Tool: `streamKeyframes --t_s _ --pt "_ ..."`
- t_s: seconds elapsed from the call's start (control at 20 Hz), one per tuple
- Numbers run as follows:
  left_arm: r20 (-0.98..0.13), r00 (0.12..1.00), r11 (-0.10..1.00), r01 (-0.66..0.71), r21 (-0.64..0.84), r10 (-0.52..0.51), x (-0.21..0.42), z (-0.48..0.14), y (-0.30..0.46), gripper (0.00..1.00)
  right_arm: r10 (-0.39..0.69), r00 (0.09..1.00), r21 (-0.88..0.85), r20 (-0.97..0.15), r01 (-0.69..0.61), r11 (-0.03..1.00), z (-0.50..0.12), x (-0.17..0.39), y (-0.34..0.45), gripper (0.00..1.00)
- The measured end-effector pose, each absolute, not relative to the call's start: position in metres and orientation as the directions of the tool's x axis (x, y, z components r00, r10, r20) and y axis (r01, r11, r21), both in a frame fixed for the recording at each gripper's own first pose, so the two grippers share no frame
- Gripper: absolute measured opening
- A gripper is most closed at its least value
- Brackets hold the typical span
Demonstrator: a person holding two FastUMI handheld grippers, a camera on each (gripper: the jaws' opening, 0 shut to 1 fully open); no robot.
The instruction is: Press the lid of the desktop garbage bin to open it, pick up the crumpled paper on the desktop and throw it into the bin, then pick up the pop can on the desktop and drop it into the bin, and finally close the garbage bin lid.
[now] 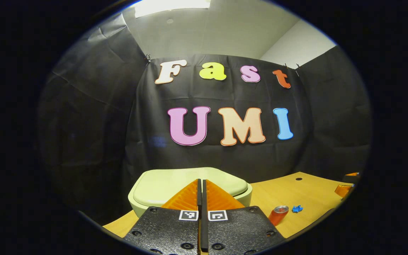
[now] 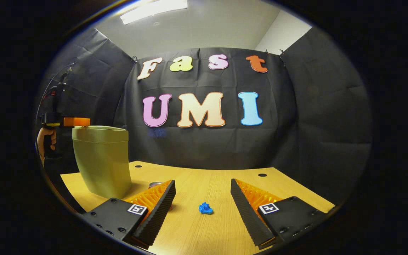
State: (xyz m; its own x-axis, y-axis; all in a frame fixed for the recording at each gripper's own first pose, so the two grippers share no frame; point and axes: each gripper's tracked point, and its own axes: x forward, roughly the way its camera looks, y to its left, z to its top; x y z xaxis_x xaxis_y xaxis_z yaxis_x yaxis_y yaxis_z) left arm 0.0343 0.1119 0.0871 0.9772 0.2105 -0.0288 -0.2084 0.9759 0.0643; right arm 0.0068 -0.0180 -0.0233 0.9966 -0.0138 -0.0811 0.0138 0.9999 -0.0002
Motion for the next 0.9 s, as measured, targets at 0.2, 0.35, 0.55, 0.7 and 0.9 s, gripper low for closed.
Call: streamKeyframes --t_s 0.2,0.35,0.55,0.7,0.9 --pt "-0.005 0.976 0.971 -0.215 0.101 0.216 0.034 0.1 0.111 0.0 -0.012 0.996 0.006 -0.087 0.012 1.0 -0.024 0.008 -0.019 0.99" --pt "0.023 0.979 0.972 -0.203 0.119 0.201 0.03 0.111 0.101 0.0 -0.007 0.996 0.002 -0.089 0.007 1.0 -0.025 0.009 -0.016 0.99" --pt "0.066 0.983 0.974 -0.18 0.136 0.172 0.019 0.126 0.083 0.0 -0.004 0.996 -0.005 -0.091 0.003 1.0 -0.026 0.007 -0.015 0.99" --pt "0.098 0.985 0.979 -0.155 0.132 0.143 0.009 0.136 0.07 0.0 -0.001 0.996 0.001 -0.092 0.001 1.0 -0.025 0.006 -0.015 0.99" --pt "0.096 0.991 0.988 -0.107 0.112 0.096 -0.002 0.127 0.05 0.0 0.002 0.997 -0.005 -0.08 -0.002 1.0 -0.022 0.004 -0.011 0.99"
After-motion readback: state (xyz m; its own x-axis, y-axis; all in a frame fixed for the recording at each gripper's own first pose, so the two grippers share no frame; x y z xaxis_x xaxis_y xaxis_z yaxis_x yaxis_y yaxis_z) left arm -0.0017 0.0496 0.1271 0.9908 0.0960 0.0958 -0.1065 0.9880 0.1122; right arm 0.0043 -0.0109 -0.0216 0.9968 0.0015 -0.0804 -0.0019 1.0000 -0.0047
